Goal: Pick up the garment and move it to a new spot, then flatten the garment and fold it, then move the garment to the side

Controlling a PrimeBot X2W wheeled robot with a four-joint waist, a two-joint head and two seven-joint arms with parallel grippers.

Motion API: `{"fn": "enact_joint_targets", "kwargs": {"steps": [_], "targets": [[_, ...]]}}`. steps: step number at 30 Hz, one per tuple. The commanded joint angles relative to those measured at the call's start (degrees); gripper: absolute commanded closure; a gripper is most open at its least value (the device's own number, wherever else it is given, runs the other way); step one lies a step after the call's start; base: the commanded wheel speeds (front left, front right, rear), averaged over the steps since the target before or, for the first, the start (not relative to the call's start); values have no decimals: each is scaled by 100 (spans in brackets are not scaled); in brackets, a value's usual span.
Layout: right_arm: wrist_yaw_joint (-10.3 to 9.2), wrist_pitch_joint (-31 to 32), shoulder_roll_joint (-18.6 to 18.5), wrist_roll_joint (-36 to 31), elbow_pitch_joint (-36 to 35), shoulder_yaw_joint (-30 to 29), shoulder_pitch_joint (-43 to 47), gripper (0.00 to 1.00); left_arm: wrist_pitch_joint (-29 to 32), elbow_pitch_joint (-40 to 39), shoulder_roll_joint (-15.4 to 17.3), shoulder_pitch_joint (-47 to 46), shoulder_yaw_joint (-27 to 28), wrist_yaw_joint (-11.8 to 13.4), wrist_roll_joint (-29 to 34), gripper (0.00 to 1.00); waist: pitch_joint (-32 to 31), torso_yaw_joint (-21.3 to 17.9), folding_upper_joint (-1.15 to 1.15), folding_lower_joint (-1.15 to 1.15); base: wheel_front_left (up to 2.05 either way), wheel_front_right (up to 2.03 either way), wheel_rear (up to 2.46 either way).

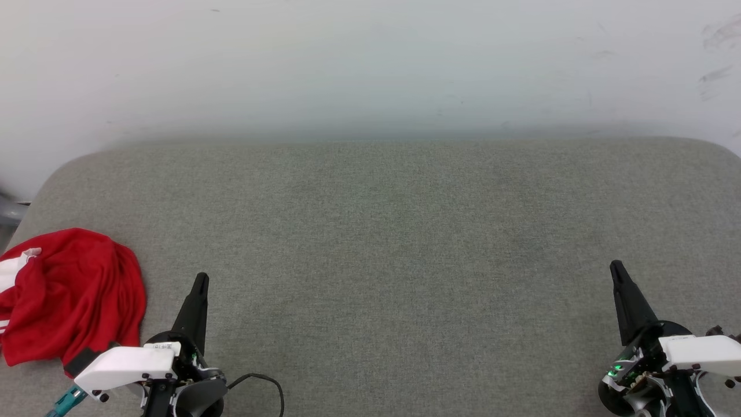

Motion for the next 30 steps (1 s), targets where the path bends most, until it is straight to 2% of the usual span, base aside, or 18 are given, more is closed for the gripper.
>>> {"fn": "enact_joint_targets", "kwargs": {"steps": [1, 29, 30], "targets": [[-2, -4, 15, -25, 5, 1, -74, 100, 9, -17, -7, -33, 13, -10, 1, 100, 0, 0, 0, 0, 0, 0, 0], [-2, -4, 15, -24, 4, 1, -74, 100, 9, -18, -7, -33, 12, -10, 1, 100, 0, 0, 0, 0, 0, 0, 0], [0, 0, 0, -1, -1, 0, 0, 0, 0, -1, 0, 0, 0, 0, 0, 0, 0, 0, 0, 0, 0, 0, 0]]}}
